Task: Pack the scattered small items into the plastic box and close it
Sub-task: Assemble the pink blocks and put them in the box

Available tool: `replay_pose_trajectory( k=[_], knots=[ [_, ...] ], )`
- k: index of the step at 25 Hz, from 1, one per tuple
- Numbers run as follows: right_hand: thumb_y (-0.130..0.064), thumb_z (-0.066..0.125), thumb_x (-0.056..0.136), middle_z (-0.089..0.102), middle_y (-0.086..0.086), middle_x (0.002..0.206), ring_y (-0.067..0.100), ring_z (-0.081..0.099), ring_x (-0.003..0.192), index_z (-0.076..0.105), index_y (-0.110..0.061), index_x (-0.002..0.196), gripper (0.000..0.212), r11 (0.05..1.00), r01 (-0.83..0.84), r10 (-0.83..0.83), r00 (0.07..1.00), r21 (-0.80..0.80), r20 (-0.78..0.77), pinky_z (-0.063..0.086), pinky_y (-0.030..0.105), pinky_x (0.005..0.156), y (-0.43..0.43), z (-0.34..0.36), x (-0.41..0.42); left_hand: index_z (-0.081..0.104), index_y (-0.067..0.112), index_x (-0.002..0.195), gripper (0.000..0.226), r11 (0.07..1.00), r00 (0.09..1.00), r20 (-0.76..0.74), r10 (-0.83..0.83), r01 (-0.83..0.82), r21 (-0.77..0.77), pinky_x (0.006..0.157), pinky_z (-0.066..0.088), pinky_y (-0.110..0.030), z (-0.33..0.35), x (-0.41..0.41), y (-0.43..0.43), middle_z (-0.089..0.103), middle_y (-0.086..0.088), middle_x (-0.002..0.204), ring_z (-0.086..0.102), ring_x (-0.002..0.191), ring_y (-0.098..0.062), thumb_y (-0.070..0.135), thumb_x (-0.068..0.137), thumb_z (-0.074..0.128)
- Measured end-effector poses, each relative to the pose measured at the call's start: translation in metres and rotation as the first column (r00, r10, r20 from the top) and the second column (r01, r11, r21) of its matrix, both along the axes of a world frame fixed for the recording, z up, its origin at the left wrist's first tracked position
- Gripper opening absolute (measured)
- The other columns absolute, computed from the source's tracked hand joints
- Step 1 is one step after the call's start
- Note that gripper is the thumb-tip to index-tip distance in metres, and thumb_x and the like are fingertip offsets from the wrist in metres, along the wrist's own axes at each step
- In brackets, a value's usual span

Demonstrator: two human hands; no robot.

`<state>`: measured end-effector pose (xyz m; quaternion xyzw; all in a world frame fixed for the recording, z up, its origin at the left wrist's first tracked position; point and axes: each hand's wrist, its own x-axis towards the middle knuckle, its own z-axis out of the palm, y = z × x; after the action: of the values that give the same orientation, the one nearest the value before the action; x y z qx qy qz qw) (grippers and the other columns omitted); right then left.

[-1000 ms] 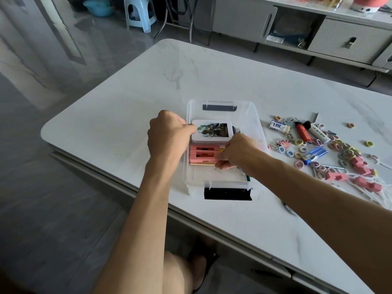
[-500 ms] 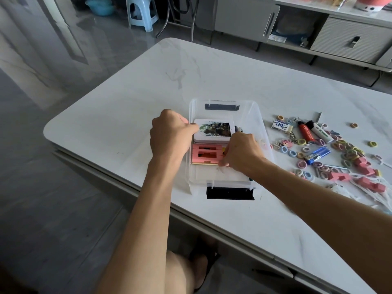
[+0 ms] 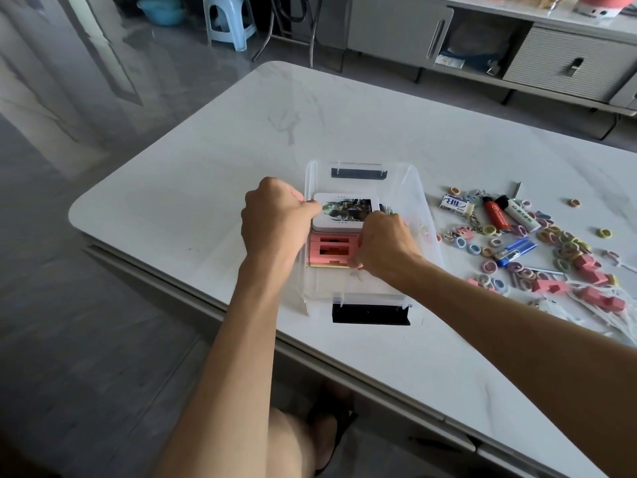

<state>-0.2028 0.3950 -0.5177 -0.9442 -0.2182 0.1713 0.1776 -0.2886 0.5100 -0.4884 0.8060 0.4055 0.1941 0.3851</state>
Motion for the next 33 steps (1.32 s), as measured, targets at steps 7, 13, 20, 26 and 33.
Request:
replay_pose_trajectory(
  k=[7,13,20,26,33],
  knots=[
    [0.004,0.076,0.07,0.06,0.008,0.074,0.024,0.058,0.065,0.059,-0.007,0.071,0.02,1.0,0.02,-0.017,0.994,0.024,-0.108,0.037,0.02,0.046,0.001,0.006,0.001,0.072,0.006,0.08,0.013,0.999,0.998,-0.041,0.038,-0.037,0.039,0.072,0.055,-0.034,0.004,0.0,-0.001,0.071,-0.014,0.081,0.066,0.084,-0.036,0.016,0.073,0.066],
    [-0.004,0.066,0.08,0.072,0.008,0.087,0.016,0.063,0.066,0.07,-0.005,0.09,0.011,0.976,-0.126,0.143,0.986,0.176,-0.083,0.052,0.025,0.056,-0.015,0.032,-0.004,0.054,0.005,0.057,0.016,0.99,0.993,-0.097,0.061,-0.048,0.129,0.054,0.044,-0.034,0.005,-0.005,0.0,0.051,-0.021,0.06,0.052,0.06,-0.04,0.011,0.071,0.058],
    [-0.012,0.072,0.081,0.07,-0.01,0.071,-0.005,0.058,0.053,0.074,-0.024,0.089,0.014,0.93,0.014,-0.057,0.993,0.368,0.106,0.044,0.01,0.05,-0.142,0.052,0.028,0.061,0.012,0.114,0.027,0.898,0.985,-0.106,0.137,-0.078,0.434,0.071,0.035,-0.034,0.014,0.013,-0.036,0.061,-0.009,0.115,0.054,0.107,-0.034,0.016,0.087,0.058],
    [-0.032,0.071,0.085,0.069,-0.003,0.089,0.014,0.064,0.074,0.068,-0.019,0.095,0.017,0.99,-0.087,0.059,0.97,0.11,0.236,0.046,0.023,0.058,-0.191,-0.023,0.037,0.066,0.009,0.114,0.031,0.767,0.876,-0.079,-0.476,0.458,0.45,0.084,0.048,-0.029,0.012,0.078,-0.123,0.068,-0.009,0.109,0.063,0.095,-0.024,-0.001,0.087,0.055],
    [-0.033,0.062,0.092,0.069,0.0,0.091,0.014,0.059,0.07,0.069,-0.015,0.094,0.02,0.986,-0.089,0.045,0.956,0.139,0.288,0.046,0.024,0.058,-0.2,-0.04,0.051,0.062,0.008,0.114,0.029,0.477,0.561,-0.773,-0.296,0.788,0.389,0.07,0.036,-0.034,-0.013,0.128,-0.15,0.064,-0.012,0.105,0.057,0.088,-0.026,0.001,0.09,0.048]
  ],
)
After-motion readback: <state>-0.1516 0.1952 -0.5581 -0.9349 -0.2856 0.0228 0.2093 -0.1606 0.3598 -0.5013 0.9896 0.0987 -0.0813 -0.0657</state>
